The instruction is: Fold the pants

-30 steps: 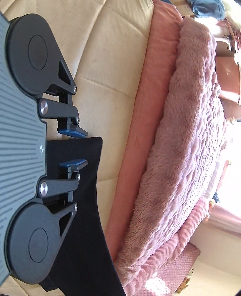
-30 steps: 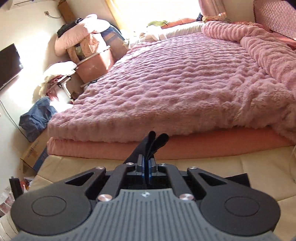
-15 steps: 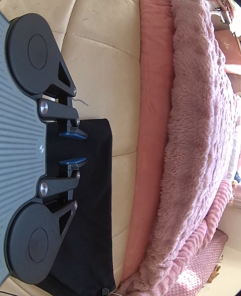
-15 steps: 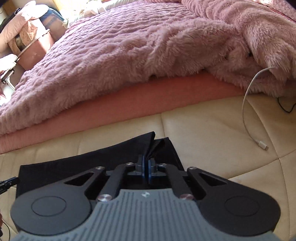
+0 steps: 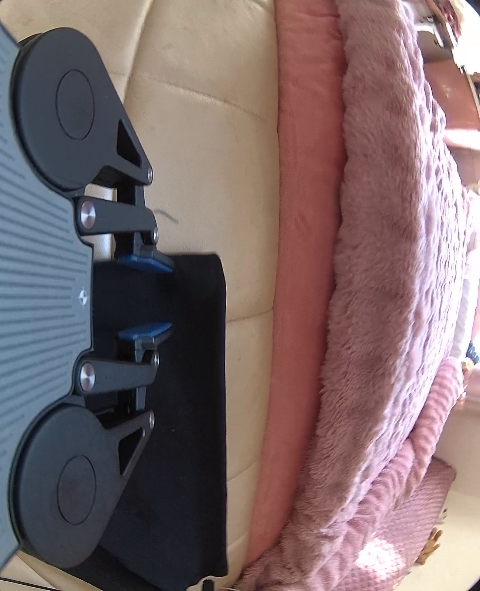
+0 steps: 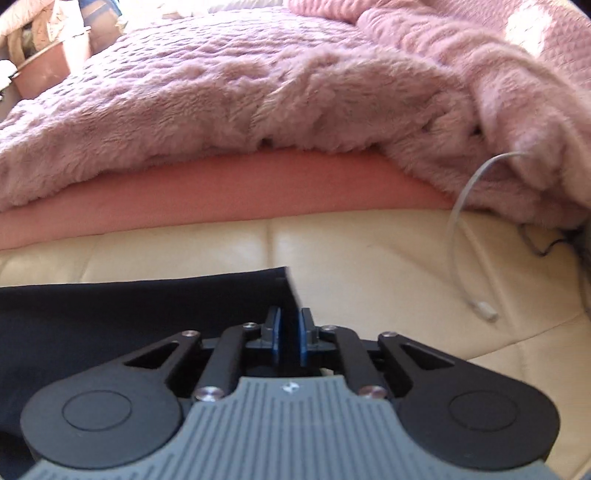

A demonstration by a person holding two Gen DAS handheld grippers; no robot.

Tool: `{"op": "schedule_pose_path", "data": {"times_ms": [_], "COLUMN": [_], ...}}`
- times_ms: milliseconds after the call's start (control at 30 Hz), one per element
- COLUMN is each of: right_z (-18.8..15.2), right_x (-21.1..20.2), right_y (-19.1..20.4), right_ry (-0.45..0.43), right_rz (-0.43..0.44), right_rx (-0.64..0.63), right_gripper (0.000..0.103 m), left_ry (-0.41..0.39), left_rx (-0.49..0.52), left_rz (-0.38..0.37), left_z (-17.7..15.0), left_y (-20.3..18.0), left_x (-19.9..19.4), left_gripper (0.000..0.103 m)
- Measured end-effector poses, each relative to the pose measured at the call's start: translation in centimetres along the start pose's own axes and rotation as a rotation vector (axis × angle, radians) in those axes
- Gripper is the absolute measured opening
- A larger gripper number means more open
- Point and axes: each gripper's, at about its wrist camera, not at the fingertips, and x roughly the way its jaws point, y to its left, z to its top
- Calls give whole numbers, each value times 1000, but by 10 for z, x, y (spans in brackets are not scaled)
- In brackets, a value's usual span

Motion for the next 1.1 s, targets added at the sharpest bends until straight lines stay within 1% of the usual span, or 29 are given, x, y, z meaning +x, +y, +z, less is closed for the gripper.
{"op": "schedule_pose_path", "data": {"times_ms": [67,100,133,167,200,300,400,467,533,567,600,633,667,700,767,833,900,1000,1100], "right_z": [-4,-8,-11,-14,-18,-35,-55,-67,-75,-78,-78,-79,-79,-79,-79,-82,-88,-108,-136], "right_x": [-16,-25,-31,-35,-38,-39,-33,-27,-27,-26,-24,-23,-23,-23,-25,-29,-34,-50,-69], "right_y": [-10,-14,-17,-20,-24,-38,-49,-52,-51,-51,-50,-49,-47,-44,-39,-33,-25,-10,10], "right_ry": [-25,-35,-37,-38,-39,-20,9,21,13,13,20,23,26,31,46,62,84,124,162], "right_rz": [42,72,99,112,122,156,166,189,190,192,191,188,183,176,175,174,180,213,271], "right_rx": [30,50,74,99,127,233,309,351,360,368,371,368,357,344,321,304,286,272,277], "right_gripper": [7,13,20,37,42,43,42,38,37,37,35,34,32,30,25,24,23,23,23], "left_ry": [-2,4,16,31,49,93,139,121,112,107,106,113,130,137,135,148,169,197,225], "left_rx": [-44,-71,-100,-139,-181,-286,-339,-342,-342,-344,-336,-317,-302,-293,-254,-214,-169,-125,-50], "left_rz": [-5,-18,-34,-56,-83,-139,-149,-153,-143,-145,-141,-140,-135,-126,-82,-39,-8,40,103], "left_z": [-5,-9,-13,-18,-24,-42,-58,-61,-62,-63,-63,-62,-63,-64,-63,-61,-60,-61,-65], "left_y": [10,16,22,28,34,48,52,50,48,46,44,41,38,35,28,24,28,46,62], "left_x": [-10,-15,-19,-22,-24,-30,-29,-29,-28,-28,-29,-29,-28,-28,-30,-33,-36,-46,-57], "left_gripper": [51,53,56,59,59,61,61,61,61,56,56,40,18,16,9,8,8,8,8]}}
